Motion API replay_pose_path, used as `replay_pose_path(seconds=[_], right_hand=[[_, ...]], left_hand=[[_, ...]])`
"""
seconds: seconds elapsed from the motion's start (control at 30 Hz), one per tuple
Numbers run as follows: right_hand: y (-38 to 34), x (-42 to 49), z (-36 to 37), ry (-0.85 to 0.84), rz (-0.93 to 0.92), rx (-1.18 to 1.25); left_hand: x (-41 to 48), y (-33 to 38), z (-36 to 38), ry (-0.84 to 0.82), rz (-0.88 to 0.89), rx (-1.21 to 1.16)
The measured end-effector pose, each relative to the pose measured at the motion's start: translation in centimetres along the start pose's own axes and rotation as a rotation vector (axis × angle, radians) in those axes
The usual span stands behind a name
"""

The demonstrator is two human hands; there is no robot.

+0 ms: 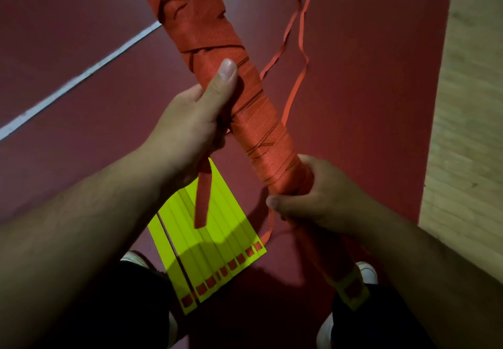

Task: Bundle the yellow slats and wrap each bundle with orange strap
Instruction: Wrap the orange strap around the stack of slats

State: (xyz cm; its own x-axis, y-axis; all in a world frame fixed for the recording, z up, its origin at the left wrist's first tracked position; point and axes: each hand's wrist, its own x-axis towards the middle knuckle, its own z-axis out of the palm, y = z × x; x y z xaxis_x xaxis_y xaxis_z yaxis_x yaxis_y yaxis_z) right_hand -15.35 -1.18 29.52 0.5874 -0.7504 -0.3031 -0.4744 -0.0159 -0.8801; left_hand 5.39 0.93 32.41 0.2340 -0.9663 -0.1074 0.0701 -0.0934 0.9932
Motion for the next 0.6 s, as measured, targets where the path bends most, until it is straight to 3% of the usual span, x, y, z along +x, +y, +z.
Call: replay_pose_path(seconds=[0.1,0.3,0.47,0.6], right_hand=[[0.5,0.2,-0.3,0.261,-0.034,-0.340],[1.3,0.1,0.3,0.431,0.004,-0.412],[1.0,0.0,0.6,0.397,0.012,-0.378],[-0.1,-0.3,0.2,0.146,0.007,-0.088]], left_hand=[[0.0,-0.1,0.0,0.045,-0.013,0.103],[-0.4,-1.0,0.6,0.032,-0.200,0.061],[-0.7,-1.2,1.3,0.046,-0.120,-0.028],[-0.6,-0.4,1.1,0.079,-0.043,-0.049]])
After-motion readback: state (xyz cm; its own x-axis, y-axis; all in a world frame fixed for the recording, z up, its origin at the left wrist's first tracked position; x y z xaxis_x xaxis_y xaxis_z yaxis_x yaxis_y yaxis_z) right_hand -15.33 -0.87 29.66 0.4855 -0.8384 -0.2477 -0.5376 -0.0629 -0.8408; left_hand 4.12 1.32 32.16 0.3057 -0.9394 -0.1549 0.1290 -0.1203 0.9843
